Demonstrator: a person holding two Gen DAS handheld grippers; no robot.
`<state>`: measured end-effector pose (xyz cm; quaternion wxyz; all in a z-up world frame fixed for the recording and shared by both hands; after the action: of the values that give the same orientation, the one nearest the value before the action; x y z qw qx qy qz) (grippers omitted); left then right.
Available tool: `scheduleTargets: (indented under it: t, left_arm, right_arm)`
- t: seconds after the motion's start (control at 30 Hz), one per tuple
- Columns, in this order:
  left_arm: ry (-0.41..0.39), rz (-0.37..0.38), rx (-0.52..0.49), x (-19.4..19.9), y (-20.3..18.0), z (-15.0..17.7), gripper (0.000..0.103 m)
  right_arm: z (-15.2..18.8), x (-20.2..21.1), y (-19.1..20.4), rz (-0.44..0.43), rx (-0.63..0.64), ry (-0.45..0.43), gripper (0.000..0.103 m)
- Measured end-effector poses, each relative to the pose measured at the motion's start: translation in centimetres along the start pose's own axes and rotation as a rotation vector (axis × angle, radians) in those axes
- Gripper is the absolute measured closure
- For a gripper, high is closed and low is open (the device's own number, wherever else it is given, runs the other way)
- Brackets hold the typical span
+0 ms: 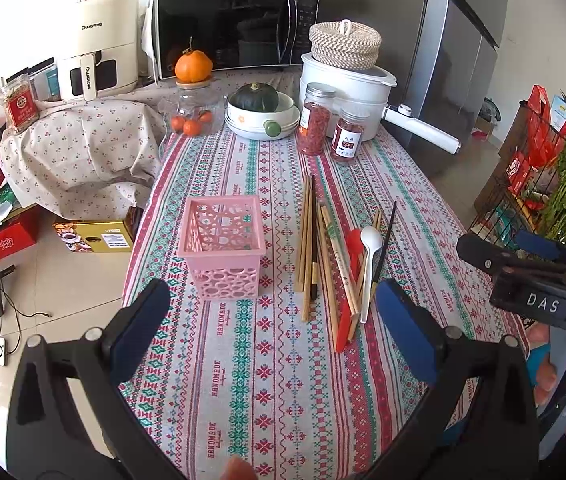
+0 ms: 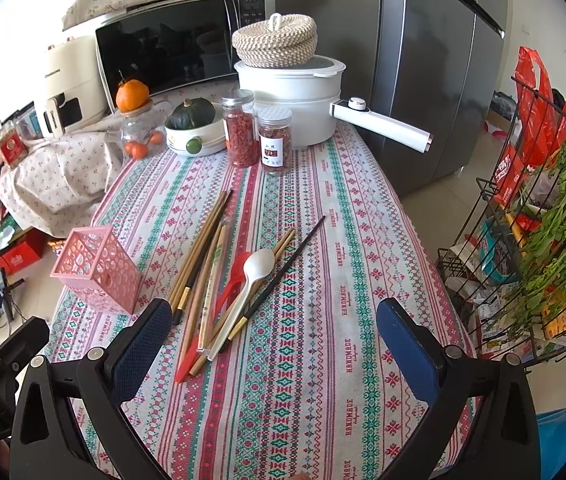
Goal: Organize utensils
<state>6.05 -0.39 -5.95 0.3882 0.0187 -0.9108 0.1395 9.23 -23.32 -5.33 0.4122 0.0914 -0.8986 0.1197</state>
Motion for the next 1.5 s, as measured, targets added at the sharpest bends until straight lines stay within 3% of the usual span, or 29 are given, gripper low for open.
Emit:
scheduleTargets:
  t: [0.43, 0.6, 0.77, 0.87, 0.97, 1.07, 1.1, 1.2, 1.3, 1.5]
  left_arm:
    - [-0.006, -0.001, -0.002, 0.1, -0.1, -0.2, 0.001]
    - [-0.002, 0.016, -0.014, 0.0, -0.7, -1.0, 0.001]
    - [0.104, 0.114, -0.075, -1.3, -3.5, -1.9, 0.001]
    - [0.151, 0.115, -0.144, -2.8, -5.5, -2.5, 0.001]
    - [0.24, 0.119, -0.145, -5.5, -7.0, -2.8, 0.002]
    - [0.337, 0.126, -0.116, -8.7, -8.0, -2.3, 0.024]
    - [0.376, 0.134, -0.101, -9.9, -8.4, -2.0, 0.036]
    - [0.486, 0.152, -0.041, -13.6, -9.1, -0.7, 0.058]
    - [0.545, 0.12, -0.015, -16.8, -9.8, 0.4, 0.077]
    - [0.58, 0.023, -0.007, -20.9, -9.6, 1.1, 0.086]
  right_arm:
    - [0.1, -0.1, 0.0, -0.002, 0.002, 0.005, 0.0]
    - [0.0, -1.2, -0.5, -0.042, -0.014, 0.045, 0.0]
    - [-0.5, -3.8, -2.6, -0.092, -0.069, 0.125, 0.0]
    - [-0.4, -6.1, -3.9, -0.134, -0.111, 0.186, 0.0]
    - [0.0, -8.3, -5.5, -0.174, -0.179, 0.242, 0.002]
    - [0.3, -9.6, -6.7, -0.182, -0.193, 0.274, 0.014]
    - [0.4, -9.9, -7.0, -0.183, -0.197, 0.282, 0.017]
    - [0.8, -10.7, -7.6, -0.199, -0.213, 0.303, 0.02]
    - [1.0, -11.4, -7.8, -0.206, -0.206, 0.313, 0.021]
    - [1.3, -12.4, -8.1, -0.202, -0.175, 0.328, 0.021]
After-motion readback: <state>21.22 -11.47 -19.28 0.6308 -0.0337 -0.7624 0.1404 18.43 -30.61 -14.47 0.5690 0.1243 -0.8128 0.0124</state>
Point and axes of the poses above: each gripper's, at about its wrist camera, not at the fingertips, and x roughly against the way its jaws point, y to its left, z to its underside, the point moved 9 cm from there along -x, roughly the way its jaws point, and after that the axes turned 13 degrees about x, right-handed, at the moved point
